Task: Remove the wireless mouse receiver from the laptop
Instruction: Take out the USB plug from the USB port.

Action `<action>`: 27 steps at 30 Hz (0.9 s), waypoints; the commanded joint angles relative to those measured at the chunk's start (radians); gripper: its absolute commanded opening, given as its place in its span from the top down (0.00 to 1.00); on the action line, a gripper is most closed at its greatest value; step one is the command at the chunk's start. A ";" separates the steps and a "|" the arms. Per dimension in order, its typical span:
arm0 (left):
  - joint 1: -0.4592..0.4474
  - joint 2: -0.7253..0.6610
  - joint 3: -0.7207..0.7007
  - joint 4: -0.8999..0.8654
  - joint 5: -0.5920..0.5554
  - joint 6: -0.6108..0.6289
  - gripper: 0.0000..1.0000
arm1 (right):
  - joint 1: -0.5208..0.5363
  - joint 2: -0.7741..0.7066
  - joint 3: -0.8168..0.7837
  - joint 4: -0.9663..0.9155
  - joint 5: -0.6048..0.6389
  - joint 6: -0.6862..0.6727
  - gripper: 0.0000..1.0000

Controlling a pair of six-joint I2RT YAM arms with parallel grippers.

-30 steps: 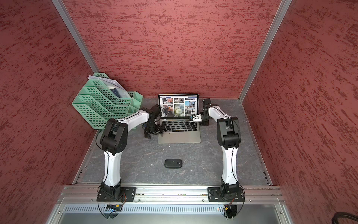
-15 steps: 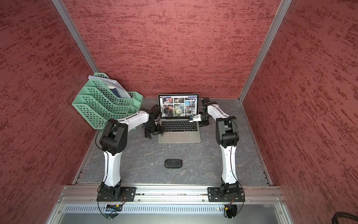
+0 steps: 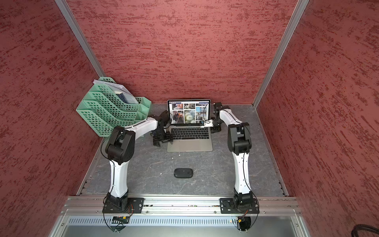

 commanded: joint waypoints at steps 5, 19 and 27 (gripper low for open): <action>-0.003 0.097 -0.067 0.112 -0.050 0.031 0.13 | 0.000 0.090 -0.045 -0.078 0.055 0.019 0.55; -0.003 0.114 -0.099 0.143 -0.047 0.031 0.14 | 0.008 0.099 -0.046 -0.103 0.076 0.025 0.68; -0.003 0.126 -0.104 0.152 -0.042 0.033 0.14 | 0.009 0.104 -0.043 -0.121 0.079 0.034 0.80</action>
